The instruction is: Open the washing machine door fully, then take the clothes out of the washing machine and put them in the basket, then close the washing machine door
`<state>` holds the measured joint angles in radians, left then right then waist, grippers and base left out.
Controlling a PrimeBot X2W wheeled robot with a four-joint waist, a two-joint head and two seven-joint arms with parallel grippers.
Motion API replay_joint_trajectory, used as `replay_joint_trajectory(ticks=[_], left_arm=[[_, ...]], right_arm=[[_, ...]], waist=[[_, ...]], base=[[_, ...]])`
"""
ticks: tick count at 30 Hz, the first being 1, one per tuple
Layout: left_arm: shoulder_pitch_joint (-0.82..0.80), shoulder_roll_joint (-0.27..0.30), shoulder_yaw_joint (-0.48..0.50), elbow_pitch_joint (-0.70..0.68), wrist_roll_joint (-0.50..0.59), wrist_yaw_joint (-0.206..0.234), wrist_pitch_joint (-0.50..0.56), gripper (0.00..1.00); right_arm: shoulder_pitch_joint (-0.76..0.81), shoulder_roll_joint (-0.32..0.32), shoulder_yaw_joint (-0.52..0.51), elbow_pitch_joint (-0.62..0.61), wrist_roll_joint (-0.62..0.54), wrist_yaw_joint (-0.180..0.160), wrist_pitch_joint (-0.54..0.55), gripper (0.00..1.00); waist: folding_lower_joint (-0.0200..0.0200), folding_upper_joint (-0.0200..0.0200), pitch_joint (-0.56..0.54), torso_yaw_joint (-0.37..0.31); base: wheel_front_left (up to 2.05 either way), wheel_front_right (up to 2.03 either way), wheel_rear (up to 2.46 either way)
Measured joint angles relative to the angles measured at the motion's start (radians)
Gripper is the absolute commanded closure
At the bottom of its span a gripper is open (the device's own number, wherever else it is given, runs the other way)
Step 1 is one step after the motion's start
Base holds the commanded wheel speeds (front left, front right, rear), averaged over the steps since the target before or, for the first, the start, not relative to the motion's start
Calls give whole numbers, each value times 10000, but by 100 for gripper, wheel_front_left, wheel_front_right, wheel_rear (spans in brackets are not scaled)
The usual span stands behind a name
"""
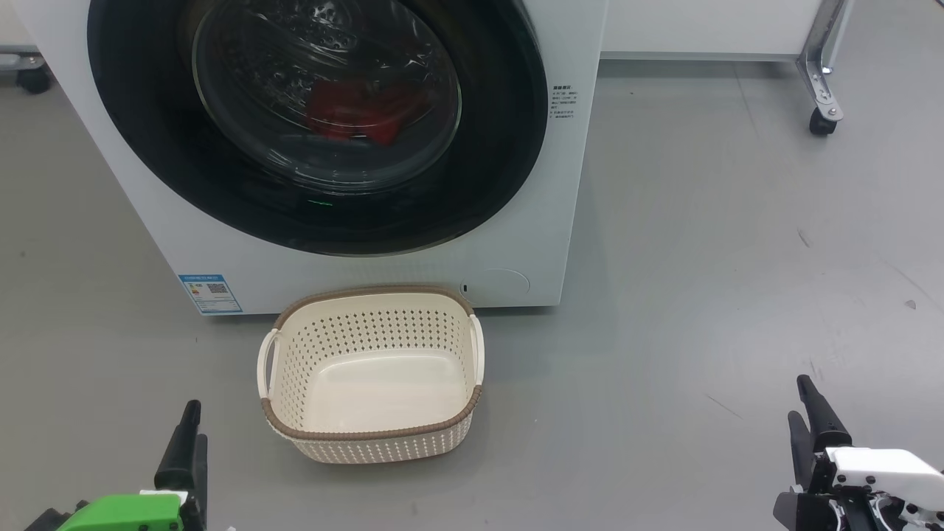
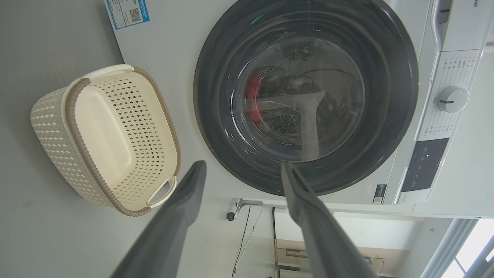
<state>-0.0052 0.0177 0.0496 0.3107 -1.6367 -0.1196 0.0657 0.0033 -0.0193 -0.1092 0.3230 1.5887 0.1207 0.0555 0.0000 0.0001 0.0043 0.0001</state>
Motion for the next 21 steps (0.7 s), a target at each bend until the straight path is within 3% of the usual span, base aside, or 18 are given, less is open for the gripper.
replay_joint_trajectory(ticks=[11, 21], left_arm=[[-115, 105, -270, -291, 734, 0, -408, 0], [-172, 587, -700, -520, 2466, 0, -865, 0]], right_arm=[[-136, -270, 272, -125, -813, 2, -364, 0], [-229, -757, 784, -221, -2322, 2, -767, 0]], waist=[[0, 0, 8, 7], [0, 0, 16, 22]], base=[[0, 0, 0], [0, 0, 0]])
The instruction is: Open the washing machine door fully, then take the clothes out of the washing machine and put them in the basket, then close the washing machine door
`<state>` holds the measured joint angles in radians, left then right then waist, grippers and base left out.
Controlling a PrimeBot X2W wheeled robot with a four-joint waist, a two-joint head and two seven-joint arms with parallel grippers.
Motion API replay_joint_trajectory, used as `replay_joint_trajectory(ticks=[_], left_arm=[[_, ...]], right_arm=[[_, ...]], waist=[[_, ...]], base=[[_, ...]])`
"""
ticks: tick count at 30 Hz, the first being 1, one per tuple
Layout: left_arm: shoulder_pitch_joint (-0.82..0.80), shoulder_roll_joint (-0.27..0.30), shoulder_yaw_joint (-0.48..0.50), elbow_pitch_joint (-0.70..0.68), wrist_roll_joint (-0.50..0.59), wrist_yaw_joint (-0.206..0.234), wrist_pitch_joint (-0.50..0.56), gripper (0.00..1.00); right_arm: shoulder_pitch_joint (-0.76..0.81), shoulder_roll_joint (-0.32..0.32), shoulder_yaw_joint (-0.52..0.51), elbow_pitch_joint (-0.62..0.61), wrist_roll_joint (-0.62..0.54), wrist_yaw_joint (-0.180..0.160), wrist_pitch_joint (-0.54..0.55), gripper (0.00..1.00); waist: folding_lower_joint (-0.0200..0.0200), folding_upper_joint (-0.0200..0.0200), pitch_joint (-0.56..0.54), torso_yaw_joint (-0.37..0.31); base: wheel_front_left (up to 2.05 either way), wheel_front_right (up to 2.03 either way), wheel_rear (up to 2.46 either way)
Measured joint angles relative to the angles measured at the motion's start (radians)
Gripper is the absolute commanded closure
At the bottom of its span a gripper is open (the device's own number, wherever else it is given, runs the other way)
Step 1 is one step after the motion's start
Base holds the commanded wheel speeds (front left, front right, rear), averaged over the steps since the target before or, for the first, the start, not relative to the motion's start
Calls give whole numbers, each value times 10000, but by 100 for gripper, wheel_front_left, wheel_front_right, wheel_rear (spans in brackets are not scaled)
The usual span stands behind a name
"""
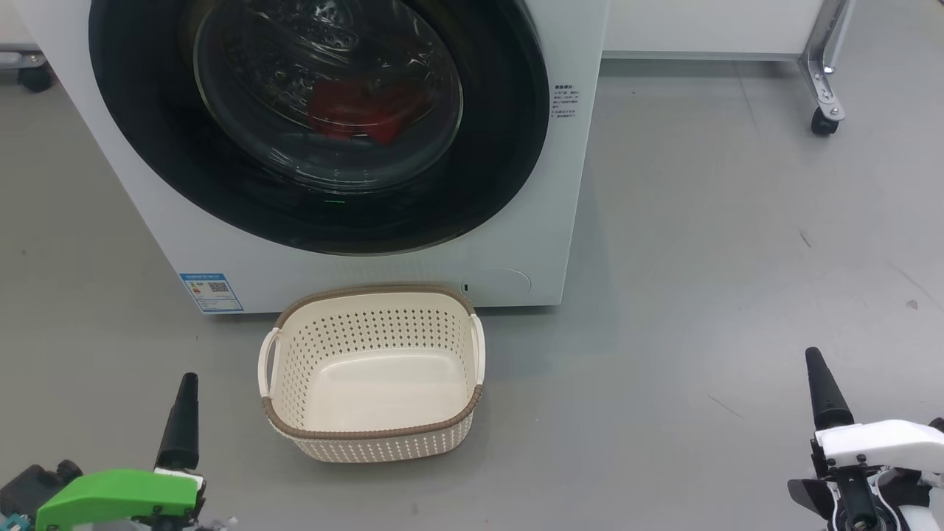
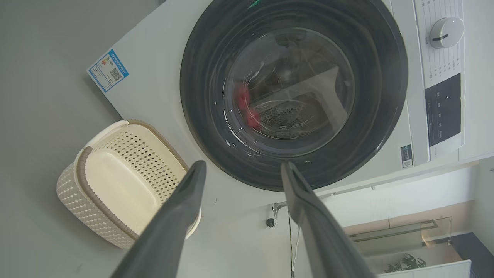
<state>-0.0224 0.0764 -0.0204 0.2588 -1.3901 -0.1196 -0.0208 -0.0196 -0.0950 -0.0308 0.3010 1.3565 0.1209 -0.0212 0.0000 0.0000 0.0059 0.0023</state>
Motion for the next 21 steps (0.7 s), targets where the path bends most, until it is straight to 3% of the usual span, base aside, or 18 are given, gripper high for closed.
replay_joint_trajectory(ticks=[7, 21], left_arm=[[-104, 288, -324, -132, 1367, 29, -259, 0], [-192, 640, -1156, -382, 4117, 566, -738, 0]], right_arm=[[-171, -410, 405, -102, -1530, -12, -236, 0], [-295, -786, 1406, -305, -4424, -527, -725, 0]], waist=[[0, 0, -15, 16], [0, 0, -105, 23]], base=[[0, 0, 0], [0, 0, 0]])
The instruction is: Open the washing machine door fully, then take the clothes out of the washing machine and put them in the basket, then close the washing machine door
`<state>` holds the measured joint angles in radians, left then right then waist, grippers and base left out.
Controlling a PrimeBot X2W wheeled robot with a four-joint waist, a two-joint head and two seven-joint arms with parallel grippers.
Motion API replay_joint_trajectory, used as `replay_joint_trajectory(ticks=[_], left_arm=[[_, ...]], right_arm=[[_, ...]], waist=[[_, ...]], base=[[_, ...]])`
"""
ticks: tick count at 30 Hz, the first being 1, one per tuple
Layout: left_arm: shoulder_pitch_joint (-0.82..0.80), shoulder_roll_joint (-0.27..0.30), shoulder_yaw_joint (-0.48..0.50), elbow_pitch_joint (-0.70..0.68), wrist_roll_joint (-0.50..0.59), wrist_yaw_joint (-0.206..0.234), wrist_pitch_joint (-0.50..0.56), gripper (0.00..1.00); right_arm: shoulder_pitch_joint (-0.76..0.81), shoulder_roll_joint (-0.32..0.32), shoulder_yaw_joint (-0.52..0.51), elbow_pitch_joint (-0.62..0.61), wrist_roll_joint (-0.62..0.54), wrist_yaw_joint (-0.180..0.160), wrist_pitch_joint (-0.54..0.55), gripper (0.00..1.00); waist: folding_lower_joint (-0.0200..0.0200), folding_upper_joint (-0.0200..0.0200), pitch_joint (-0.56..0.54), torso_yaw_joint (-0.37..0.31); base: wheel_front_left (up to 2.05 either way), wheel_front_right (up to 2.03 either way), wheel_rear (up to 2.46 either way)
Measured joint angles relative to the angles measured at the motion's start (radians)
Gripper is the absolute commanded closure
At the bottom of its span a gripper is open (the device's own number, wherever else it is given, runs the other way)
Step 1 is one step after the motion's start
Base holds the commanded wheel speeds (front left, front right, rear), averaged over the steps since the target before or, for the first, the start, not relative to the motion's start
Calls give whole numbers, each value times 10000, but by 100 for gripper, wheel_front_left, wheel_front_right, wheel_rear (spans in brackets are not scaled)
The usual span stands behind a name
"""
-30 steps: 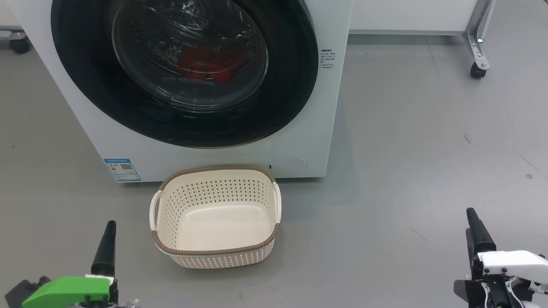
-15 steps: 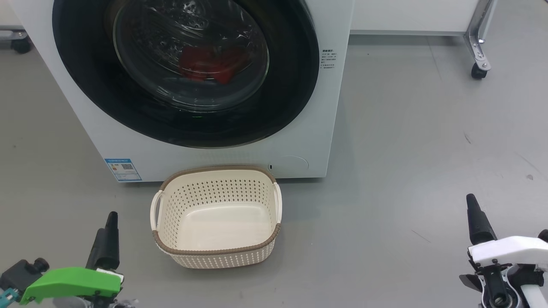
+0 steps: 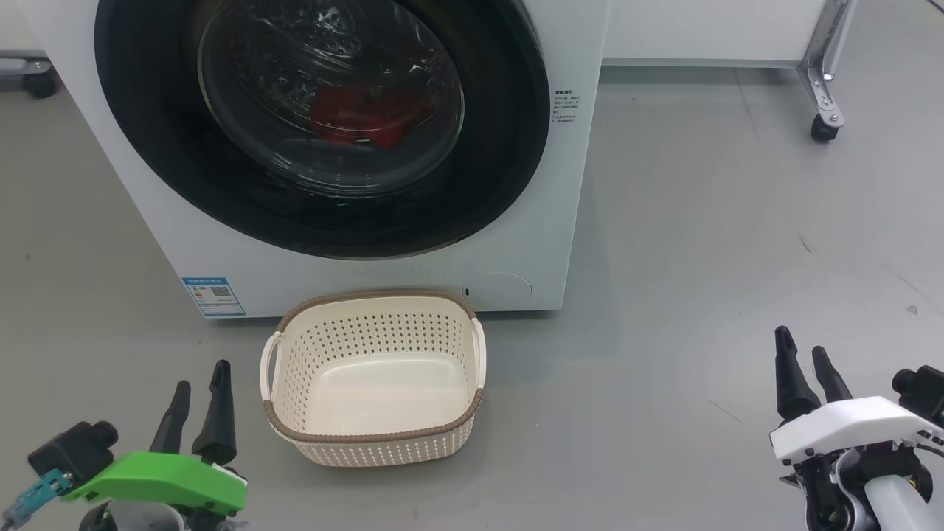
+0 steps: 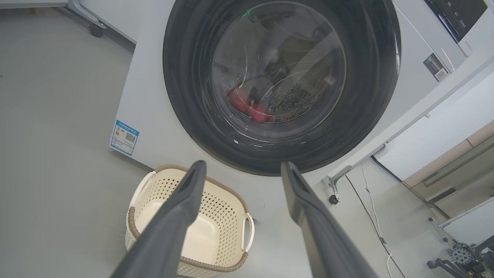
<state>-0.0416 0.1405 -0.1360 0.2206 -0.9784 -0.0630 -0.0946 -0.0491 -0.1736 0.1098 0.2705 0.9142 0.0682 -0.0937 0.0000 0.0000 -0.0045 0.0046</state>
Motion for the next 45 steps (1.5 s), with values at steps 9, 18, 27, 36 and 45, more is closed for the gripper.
replay_joint_trajectory(ticks=[9, 18, 27, 36, 45], left_arm=[[1, 88, -627, 63, 1423, 334, -270, 0], [3, 115, -1018, 288, 2362, 596, -535, 0], [3, 117, -1337, 428, 3333, 899, -652, 0], [3, 98, -1526, 619, 4134, 1189, -754, 0], [1, 115, -1678, 631, 5081, 1432, -980, 0]], right_arm=[[-2, -67, 499, 2, -1336, -286, -288, 0], [-2, -107, 913, 21, -2539, -462, -617, 0], [-3, -109, 1210, 23, -3622, -635, -892, 0], [-4, -92, 1377, 23, -4719, -815, -1233, 0], [-3, -42, 1576, 21, -5624, -976, -1513, 0]], waist=[[0, 0, -49, -12], [0, 0, -81, -3], [0, 0, -107, 8], [0, 0, -123, 26], [0, 0, -127, 33]], base=[[0, 0, 0], [0, 0, 0], [0, 0, 0], [0, 0, 0], [0, 0, 0]])
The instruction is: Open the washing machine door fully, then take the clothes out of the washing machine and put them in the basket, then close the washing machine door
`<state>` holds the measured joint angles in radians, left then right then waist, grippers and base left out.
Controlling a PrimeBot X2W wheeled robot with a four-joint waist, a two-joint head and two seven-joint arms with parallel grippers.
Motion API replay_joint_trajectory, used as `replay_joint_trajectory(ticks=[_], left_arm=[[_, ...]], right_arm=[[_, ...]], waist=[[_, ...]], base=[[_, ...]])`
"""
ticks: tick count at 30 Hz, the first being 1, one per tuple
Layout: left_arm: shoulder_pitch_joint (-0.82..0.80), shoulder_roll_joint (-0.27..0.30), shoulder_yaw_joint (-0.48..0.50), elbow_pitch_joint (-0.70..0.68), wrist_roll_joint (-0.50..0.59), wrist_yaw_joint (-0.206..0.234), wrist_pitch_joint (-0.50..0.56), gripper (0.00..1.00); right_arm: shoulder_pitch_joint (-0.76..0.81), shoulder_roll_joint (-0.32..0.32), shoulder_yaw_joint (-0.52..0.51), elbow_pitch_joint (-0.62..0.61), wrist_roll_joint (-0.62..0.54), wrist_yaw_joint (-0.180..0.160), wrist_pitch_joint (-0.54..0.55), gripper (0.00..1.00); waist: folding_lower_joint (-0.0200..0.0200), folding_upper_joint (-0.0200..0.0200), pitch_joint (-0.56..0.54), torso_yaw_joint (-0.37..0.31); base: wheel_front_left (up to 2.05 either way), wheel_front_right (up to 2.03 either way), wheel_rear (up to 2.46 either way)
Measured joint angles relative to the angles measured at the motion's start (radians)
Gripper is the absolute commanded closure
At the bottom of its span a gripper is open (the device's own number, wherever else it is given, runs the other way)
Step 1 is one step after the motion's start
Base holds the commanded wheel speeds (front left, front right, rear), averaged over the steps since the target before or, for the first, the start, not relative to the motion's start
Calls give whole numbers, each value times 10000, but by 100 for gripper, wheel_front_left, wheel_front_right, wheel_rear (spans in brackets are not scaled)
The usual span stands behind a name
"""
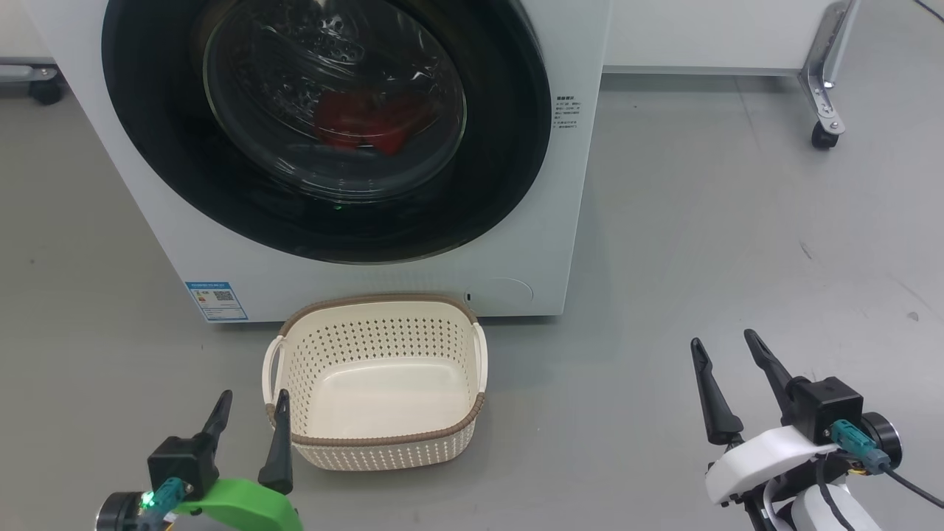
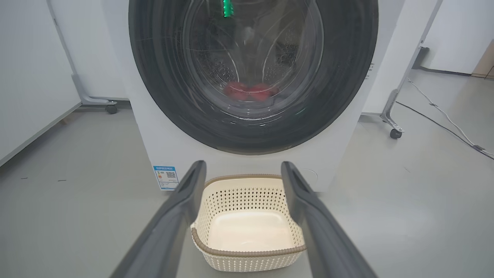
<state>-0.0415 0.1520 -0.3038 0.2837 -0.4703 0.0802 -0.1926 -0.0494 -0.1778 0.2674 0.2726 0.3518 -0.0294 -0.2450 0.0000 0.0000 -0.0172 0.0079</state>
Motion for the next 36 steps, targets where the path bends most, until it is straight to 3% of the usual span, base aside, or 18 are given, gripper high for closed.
replay_joint_trajectory(ticks=[35, 36], left_arm=[[-21, -25, 65, 203, 318, 203, -35, 0], [-21, -29, 65, 209, 318, 203, -35, 0]], right_arm=[[160, 370, -447, 198, -236, -128, -27, 0], [160, 384, -468, 205, -268, -128, -27, 47]], waist=[[0, 0, 67, -20], [0, 0, 68, -16]], base=[[0, 0, 0], [0, 0, 0]])
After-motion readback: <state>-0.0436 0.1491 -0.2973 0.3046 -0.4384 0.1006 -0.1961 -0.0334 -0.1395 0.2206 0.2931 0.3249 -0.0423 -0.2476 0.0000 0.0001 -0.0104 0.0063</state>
